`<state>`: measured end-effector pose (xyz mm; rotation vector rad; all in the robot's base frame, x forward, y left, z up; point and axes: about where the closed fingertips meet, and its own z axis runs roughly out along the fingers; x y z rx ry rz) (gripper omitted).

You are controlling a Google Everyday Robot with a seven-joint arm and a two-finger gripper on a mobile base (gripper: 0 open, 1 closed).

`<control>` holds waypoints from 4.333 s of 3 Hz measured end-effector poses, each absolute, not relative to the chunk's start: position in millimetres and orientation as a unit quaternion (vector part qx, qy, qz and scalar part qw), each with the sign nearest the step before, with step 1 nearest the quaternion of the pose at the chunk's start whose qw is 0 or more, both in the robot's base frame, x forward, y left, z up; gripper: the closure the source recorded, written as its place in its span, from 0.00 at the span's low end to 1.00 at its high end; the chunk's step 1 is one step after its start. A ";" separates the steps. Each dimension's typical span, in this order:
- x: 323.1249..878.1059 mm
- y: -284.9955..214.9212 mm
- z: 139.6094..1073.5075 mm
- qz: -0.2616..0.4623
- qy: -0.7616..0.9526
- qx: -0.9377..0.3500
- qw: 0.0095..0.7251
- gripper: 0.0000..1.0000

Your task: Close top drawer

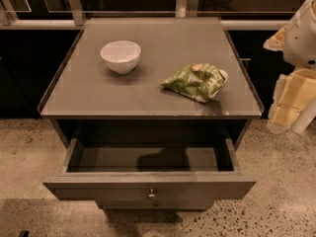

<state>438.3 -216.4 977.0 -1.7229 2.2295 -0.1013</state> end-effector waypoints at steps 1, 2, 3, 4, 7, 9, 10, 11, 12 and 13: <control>438.2 -216.4 977.0 -0.036 0.780 -0.603 0.161 0.00; 433.4 -213.4 979.6 -0.042 0.774 -0.606 0.175 0.00; 409.4 -210.5 960.1 -0.025 0.767 -0.606 0.209 0.00; 380.4 -216.1 887.5 0.055 0.783 -0.575 0.232 0.00; 353.2 -192.2 795.1 0.192 0.789 -0.534 0.236 0.42; 349.0 -190.2 792.3 0.191 0.788 -0.534 0.237 0.89; 329.2 -203.0 751.5 0.225 0.801 -0.493 0.256 1.00; 306.1 -220.2 704.8 0.266 0.804 -0.441 0.298 1.00; 297.0 -233.9 667.9 0.288 0.803 -0.406 0.326 1.00; 317.4 -238.8 645.7 0.295 0.797 -0.402 0.341 1.00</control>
Offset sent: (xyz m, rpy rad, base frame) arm -0.0114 0.0054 0.0008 0.0136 -0.0556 0.0263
